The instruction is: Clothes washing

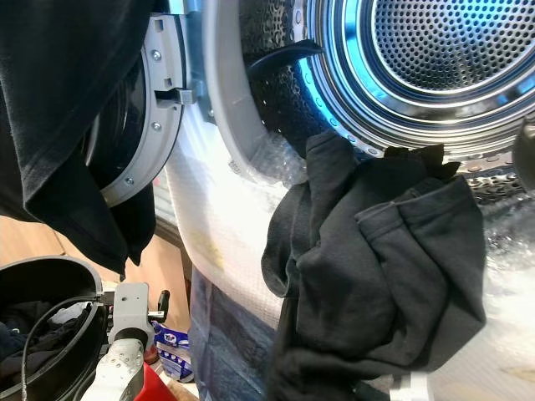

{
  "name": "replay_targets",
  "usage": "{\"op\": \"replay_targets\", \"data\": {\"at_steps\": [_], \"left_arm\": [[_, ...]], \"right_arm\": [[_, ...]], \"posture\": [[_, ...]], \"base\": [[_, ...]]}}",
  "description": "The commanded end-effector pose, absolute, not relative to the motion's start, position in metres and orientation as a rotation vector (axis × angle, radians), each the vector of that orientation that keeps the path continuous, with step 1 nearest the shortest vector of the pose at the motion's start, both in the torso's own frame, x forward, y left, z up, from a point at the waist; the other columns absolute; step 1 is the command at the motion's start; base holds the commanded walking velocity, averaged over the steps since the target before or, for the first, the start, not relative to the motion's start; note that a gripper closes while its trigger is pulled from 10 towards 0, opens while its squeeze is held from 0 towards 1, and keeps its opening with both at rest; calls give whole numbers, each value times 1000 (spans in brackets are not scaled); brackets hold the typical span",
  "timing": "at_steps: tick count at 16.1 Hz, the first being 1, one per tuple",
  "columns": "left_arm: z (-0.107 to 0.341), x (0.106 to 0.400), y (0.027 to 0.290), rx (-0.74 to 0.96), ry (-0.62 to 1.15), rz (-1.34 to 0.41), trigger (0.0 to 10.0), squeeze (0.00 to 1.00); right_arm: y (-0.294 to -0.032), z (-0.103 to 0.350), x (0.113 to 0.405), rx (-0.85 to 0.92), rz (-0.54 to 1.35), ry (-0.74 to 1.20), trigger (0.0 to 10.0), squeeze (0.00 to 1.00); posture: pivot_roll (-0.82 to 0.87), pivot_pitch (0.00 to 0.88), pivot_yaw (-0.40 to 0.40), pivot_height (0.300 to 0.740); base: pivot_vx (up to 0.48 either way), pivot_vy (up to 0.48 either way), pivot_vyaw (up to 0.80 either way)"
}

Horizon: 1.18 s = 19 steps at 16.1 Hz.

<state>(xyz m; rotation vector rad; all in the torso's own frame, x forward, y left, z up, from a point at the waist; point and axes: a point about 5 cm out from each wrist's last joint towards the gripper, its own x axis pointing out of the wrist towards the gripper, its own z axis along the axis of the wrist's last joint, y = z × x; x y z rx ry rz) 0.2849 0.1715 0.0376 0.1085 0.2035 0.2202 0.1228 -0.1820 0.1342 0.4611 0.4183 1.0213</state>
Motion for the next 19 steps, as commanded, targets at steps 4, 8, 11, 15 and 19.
{"op": "replay_targets", "data": {"at_steps": [4,8,11,15,19], "left_arm": [[38,286,177,99,204,246,10000,0],[40,288,179,99,199,256,10000,0],[40,287,180,101,199,258,10000,0],[41,288,182,103,195,263,10000,0],[42,289,182,102,194,261,10000,0]], "right_arm": [[-166,159,142,412,1069,274,0,0],[-163,162,152,408,1039,251,0,0],[-160,167,159,402,1026,224,0,0],[-158,173,165,377,1013,184,0,0],[-156,181,171,281,1007,143,0,0]], "posture": [[-133,20,-77,740],[-127,20,-78,740],[-127,22,-75,740],[-126,20,-70,740],[-127,19,-65,740]], "base": [[0,0,0],[0,0,0],[0,0,0],[0,0,0],[0,0,0]]}}
